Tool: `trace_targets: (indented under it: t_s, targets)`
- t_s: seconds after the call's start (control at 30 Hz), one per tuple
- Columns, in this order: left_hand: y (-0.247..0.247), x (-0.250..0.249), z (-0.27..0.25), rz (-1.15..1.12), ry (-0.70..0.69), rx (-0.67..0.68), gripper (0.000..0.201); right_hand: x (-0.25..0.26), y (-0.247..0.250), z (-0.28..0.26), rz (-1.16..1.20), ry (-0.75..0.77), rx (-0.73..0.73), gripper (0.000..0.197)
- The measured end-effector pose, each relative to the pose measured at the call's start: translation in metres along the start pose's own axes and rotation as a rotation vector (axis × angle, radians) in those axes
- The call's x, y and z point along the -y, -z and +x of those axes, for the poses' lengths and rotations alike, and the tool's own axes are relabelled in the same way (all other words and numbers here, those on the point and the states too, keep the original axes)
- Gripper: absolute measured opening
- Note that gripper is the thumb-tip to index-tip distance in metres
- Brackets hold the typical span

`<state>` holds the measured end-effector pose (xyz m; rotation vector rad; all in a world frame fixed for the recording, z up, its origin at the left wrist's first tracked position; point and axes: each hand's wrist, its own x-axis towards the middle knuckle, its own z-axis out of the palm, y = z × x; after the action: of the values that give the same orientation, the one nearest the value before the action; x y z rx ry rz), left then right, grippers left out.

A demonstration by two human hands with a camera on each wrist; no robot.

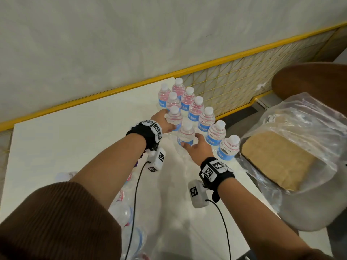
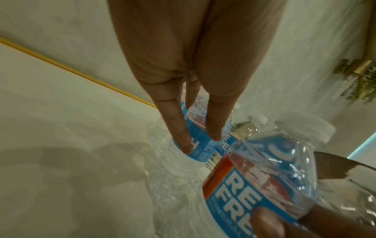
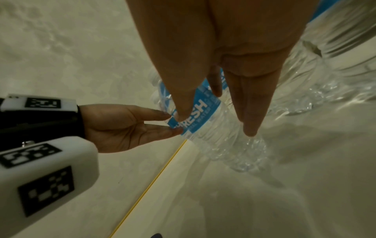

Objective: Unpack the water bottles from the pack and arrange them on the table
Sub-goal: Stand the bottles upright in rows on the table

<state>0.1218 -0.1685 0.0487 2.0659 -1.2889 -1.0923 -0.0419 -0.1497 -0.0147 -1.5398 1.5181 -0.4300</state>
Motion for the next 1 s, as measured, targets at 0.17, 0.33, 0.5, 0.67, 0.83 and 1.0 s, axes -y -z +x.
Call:
trace_targets:
  t_s: [0.17,0.33,0.5,0.67,0.83,1.0]
  targets:
    - [-0.006,0.009,0.023,-0.154,0.044,0.022,0.042,-0.006,-0.003,0.008,0.004,-0.011,0.003,0.069]
    - [-0.009,0.004,0.028,-0.245,0.061,0.079,0.066,-0.007,-0.004,0.015,0.036,-0.014,-0.048,0.066]
    - [-0.018,0.01,0.027,-0.183,0.105,0.064,0.066,-0.009,-0.008,0.021,0.085,-0.018,-0.139,0.063]
    - [-0.029,0.02,0.019,0.037,0.134,0.152,0.049,-0.006,-0.015,0.02,0.117,-0.028,-0.148,0.063]
    - [-0.034,0.019,0.011,0.383,-0.112,0.393,0.036,-0.004,-0.01,0.007,0.124,-0.039,-0.149,0.056]
    - [-0.036,0.032,0.033,0.778,-0.608,0.561,0.028,-0.007,-0.011,-0.005,0.24,-0.086,-0.129,0.061]
